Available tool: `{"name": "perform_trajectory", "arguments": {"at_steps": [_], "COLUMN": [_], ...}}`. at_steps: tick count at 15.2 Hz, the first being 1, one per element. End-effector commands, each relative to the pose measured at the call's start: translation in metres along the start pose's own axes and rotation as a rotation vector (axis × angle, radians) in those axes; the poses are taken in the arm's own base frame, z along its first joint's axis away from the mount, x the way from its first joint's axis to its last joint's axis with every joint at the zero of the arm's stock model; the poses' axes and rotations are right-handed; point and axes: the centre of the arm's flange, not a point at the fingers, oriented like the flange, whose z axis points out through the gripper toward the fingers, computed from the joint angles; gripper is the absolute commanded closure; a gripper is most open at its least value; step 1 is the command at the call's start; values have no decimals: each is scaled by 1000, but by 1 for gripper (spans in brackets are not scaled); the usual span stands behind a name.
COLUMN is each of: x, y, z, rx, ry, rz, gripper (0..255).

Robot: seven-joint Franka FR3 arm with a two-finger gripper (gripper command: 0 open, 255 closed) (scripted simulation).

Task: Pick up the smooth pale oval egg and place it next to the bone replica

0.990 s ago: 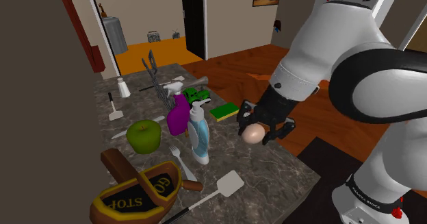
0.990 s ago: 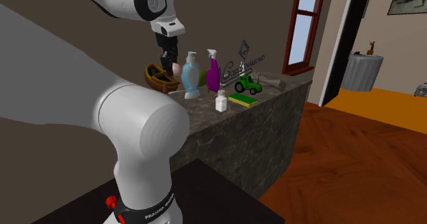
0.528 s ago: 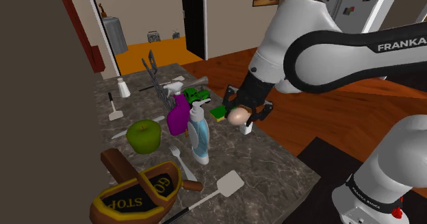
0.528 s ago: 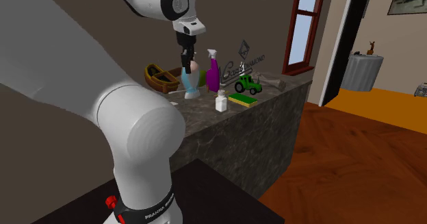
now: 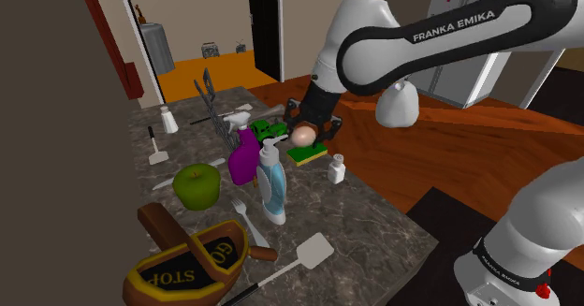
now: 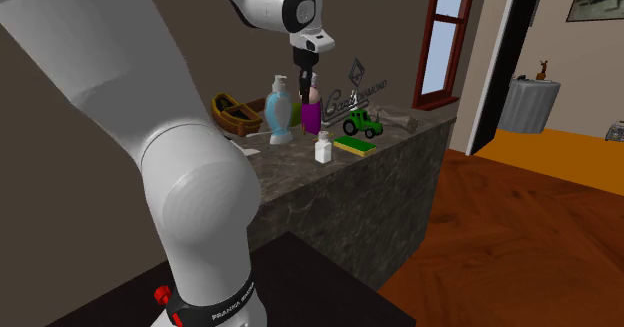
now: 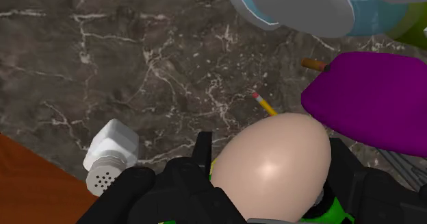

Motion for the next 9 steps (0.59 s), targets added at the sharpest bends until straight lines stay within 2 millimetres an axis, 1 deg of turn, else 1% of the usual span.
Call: {"name": "perform_trajectory", "arguments": {"at_steps": [1, 9], "x": [24, 106], "y": [-20, -83], "z": [4, 23], "rx": [2, 2], "ry": [1, 1], "rz": [0, 0], "gripper": [255, 255]}}
